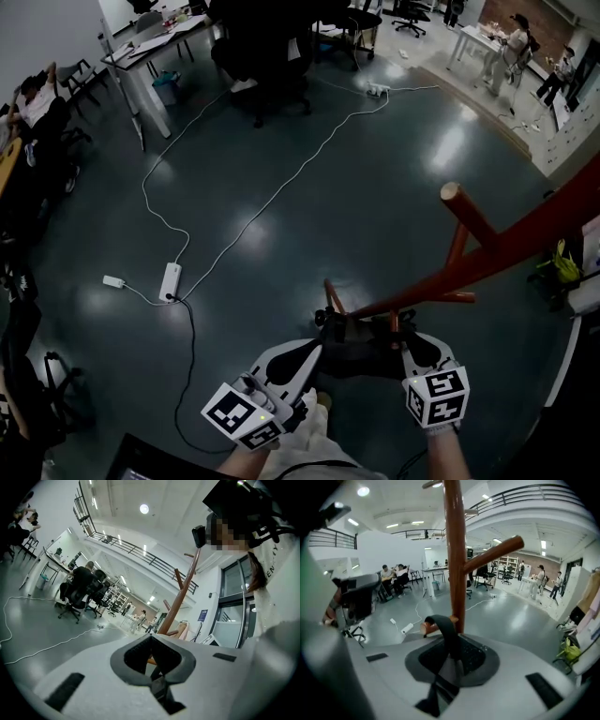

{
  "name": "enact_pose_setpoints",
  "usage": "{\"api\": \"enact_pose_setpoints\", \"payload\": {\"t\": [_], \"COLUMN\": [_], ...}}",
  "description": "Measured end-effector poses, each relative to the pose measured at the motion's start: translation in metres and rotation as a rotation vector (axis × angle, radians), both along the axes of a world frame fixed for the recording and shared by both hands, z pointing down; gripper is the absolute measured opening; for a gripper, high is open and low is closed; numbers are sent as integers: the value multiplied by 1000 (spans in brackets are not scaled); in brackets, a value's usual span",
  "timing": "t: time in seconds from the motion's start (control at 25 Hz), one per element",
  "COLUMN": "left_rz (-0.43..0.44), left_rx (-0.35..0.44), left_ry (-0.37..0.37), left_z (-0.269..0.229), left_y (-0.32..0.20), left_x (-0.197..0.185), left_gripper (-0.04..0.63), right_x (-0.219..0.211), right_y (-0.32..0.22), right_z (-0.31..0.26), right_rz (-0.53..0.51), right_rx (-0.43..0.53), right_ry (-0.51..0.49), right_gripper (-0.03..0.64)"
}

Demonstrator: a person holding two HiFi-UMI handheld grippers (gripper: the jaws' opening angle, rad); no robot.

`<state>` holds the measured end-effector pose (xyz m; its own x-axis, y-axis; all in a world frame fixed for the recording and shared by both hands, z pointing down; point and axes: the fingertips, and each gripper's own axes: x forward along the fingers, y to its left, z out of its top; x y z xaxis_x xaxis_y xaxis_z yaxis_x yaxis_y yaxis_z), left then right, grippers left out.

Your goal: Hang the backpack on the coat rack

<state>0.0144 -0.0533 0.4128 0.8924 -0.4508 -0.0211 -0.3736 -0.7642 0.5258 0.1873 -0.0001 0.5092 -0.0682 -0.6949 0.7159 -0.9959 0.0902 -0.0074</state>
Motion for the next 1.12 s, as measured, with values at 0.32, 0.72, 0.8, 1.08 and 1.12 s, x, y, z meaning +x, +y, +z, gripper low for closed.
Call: {"api": "enact_pose_setpoints", "payload": {"t": [0.32, 0.72, 0.8, 1.08, 1.12], "left_rz": [5, -3, -9, -43, -45], "left_rx": [-12, -12, -12, -25, -27], "left_ry": [1, 0, -4, -25, -25], "left_z": [0, -5, -4, 4, 4], "left_y": [11, 20, 21, 18, 18], "left_x": [-2, -17, -22, -35, -36], "left_gripper": [9, 9, 9, 9, 9], "right_x": [12, -2, 2, 17, 16], "right_y": [-4, 49, 50, -14, -22], "right_z": [-21, 32, 33, 40, 42], "right_rz": [-32, 252, 226, 58, 50], "right_rx": [77, 35, 46, 51, 48], "right_ry": [125, -421, -305, -46, -34], "right_gripper": [52, 55, 55, 142, 146]}}
